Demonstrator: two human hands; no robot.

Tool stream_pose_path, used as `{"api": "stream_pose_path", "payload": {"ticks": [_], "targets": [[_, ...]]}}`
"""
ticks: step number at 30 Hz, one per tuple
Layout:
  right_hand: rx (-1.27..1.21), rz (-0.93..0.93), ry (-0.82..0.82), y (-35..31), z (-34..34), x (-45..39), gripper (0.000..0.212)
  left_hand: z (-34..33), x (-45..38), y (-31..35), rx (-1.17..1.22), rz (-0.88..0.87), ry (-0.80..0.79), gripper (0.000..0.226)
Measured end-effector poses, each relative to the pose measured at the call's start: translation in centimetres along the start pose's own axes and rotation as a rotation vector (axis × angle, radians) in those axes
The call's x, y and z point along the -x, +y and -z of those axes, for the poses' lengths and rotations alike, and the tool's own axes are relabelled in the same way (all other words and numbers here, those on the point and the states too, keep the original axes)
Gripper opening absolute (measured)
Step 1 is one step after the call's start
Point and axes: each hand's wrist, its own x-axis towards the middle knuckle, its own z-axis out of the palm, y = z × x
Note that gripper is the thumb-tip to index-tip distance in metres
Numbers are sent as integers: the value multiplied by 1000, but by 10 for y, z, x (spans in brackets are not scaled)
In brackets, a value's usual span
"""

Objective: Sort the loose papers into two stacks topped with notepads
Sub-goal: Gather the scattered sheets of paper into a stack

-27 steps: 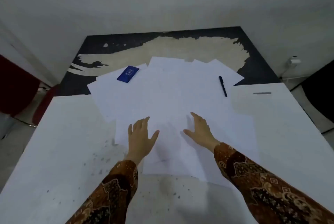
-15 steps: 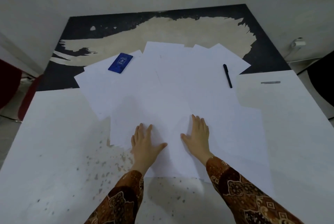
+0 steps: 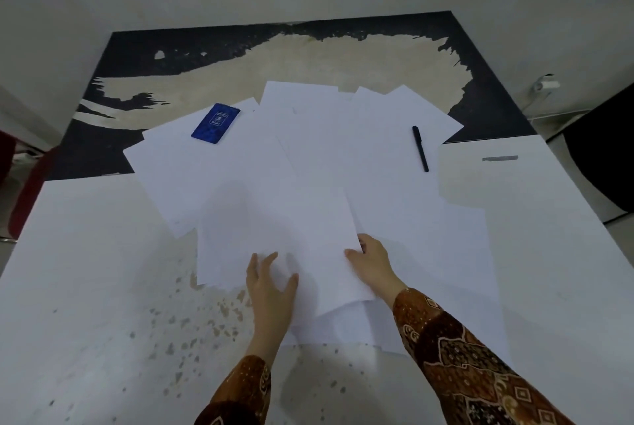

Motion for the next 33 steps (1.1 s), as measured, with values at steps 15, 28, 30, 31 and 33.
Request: {"api": "stream_pose_path", "payload": {"ticks": [15,28,30,31,33], "targets": [[258,277,-79,17,-3,15,14,51,-15,-31,285,380,-43,20],[906,190,50,23,22,-9,104,60,-10,-40,217,334,25,34],[880,212,97,24,23,-8,97,58,-11,-42,202,340,15,36],[861,229,125,25,24,-7,92,57,-11,-44,190,348,15,37],[844,269,170,27,26,-6,83,56,-12,-47,167,357,25,34]]}}
